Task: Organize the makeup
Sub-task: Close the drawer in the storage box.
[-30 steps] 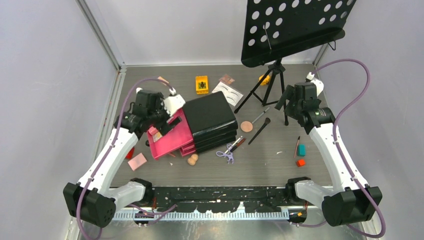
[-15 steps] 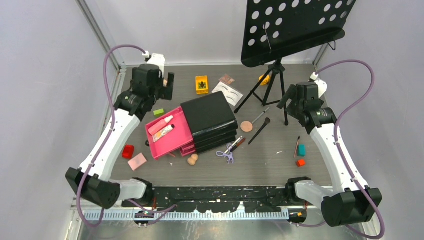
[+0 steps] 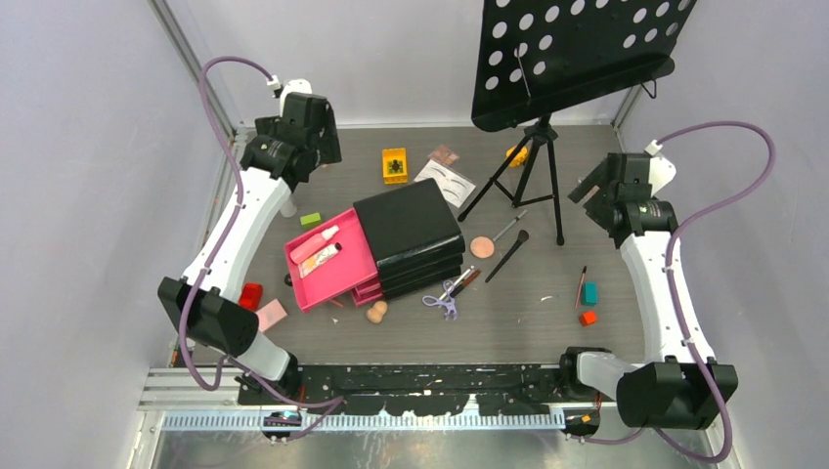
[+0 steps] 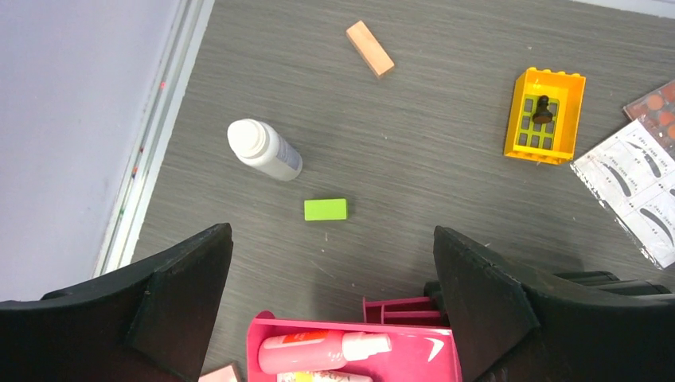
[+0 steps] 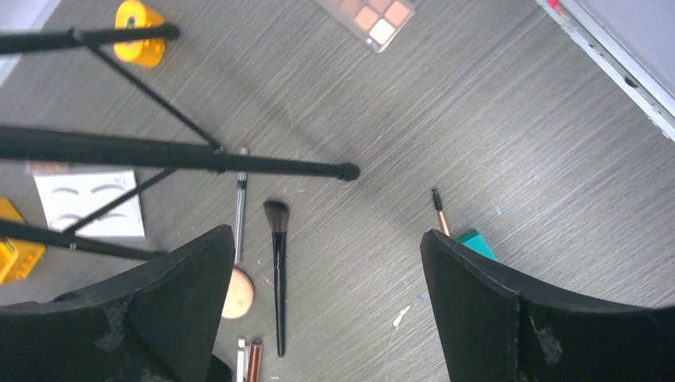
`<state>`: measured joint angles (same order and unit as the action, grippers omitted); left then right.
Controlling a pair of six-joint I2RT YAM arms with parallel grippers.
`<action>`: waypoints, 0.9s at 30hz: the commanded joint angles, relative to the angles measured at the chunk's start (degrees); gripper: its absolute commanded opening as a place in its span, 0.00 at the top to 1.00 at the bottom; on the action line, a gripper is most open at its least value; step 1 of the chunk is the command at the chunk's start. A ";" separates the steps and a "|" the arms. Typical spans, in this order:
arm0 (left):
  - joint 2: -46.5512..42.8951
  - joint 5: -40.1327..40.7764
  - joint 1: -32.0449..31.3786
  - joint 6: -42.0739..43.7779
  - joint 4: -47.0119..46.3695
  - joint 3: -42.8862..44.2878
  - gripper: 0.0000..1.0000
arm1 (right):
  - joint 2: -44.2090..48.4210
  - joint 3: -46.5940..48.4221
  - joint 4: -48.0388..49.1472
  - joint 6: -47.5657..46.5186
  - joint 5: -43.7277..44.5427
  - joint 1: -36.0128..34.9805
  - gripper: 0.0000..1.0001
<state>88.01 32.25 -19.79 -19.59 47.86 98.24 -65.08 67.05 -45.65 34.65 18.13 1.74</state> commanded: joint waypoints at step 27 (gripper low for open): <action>4.69 -3.11 1.84 -8.48 10.32 4.73 0.00 | -7.34 5.13 4.72 11.63 -2.65 15.67 0.11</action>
<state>94.32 28.99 -18.13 -24.56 53.54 100.40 -72.84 68.60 -42.11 47.09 14.66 17.10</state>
